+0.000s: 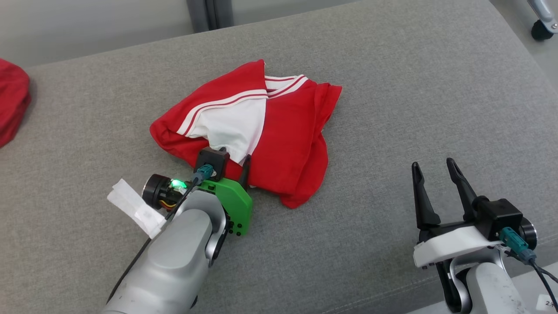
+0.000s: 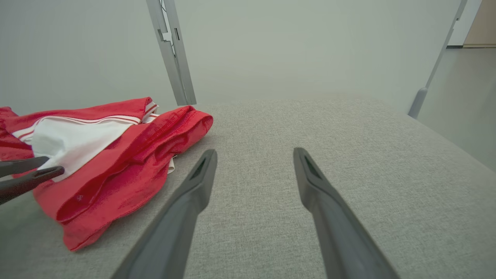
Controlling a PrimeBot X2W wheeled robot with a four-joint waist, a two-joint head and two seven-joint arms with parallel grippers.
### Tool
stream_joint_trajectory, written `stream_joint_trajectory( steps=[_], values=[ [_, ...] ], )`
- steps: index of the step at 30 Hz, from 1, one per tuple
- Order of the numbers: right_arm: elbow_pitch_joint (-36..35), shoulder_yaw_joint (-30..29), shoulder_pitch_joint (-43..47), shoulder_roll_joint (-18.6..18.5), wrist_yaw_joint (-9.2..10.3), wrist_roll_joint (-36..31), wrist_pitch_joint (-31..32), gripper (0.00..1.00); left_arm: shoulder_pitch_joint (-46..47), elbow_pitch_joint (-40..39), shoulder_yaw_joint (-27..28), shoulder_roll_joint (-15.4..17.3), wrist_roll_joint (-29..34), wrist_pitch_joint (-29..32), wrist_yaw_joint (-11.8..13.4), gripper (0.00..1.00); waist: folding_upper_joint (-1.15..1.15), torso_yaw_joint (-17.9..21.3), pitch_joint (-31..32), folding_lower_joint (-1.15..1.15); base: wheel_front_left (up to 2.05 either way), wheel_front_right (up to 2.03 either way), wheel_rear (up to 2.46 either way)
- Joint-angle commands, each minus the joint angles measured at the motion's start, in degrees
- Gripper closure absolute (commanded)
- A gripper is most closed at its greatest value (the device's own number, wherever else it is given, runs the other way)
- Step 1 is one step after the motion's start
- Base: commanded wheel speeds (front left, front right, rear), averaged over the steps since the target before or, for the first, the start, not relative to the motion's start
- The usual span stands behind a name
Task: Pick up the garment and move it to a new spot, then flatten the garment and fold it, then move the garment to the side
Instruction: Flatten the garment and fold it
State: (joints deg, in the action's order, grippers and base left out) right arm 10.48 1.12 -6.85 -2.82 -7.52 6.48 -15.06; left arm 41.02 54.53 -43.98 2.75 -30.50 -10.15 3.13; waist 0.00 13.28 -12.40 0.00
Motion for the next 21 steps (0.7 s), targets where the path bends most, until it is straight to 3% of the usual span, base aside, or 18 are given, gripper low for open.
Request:
stream_joint_trajectory(
  steps=[1, 7, 12, 16, 21],
  values=[
    [-0.28, -0.22, -0.55, -0.11, 0.06, 0.36, -0.18, 0.00, 1.34, 0.67, -0.40, 0.26, -0.71, -0.30, 0.42, 1.00, 0.00, 0.77, -0.89, 0.00, 0.00, 0.00, 0.00],
    [-0.49, -1.32, -0.36, -0.12, 0.06, 0.33, -0.18, 0.00, 3.08, 1.24, -2.00, 0.28, -2.95, -2.89, 1.09, 1.00, 0.00, 0.15, -0.83, 0.00, 0.00, 0.00, 0.00],
    [-0.44, -2.10, 0.32, -0.12, 0.06, 0.03, -0.18, 0.00, 4.98, -3.11, -1.67, 0.25, -5.22, -4.76, 1.04, 1.00, 0.00, -1.44, 0.33, 0.00, 0.00, 0.00, 0.00],
    [-0.14, -2.36, 1.05, -0.13, 0.06, -0.29, -0.18, 0.00, 7.09, -8.66, 1.57, 0.26, -7.14, -5.16, 2.83, 1.00, 0.00, -3.13, 1.73, 0.00, 0.00, 0.00, 0.00],
    [0.03, -2.05, 2.13, -0.13, 0.06, -0.54, -0.18, 0.00, 5.03, -16.07, 10.50, 1.78, -5.78, -4.98, 6.31, 1.00, 0.00, -5.35, 3.91, 0.00, 0.00, 0.00, 0.00]
  ],
)
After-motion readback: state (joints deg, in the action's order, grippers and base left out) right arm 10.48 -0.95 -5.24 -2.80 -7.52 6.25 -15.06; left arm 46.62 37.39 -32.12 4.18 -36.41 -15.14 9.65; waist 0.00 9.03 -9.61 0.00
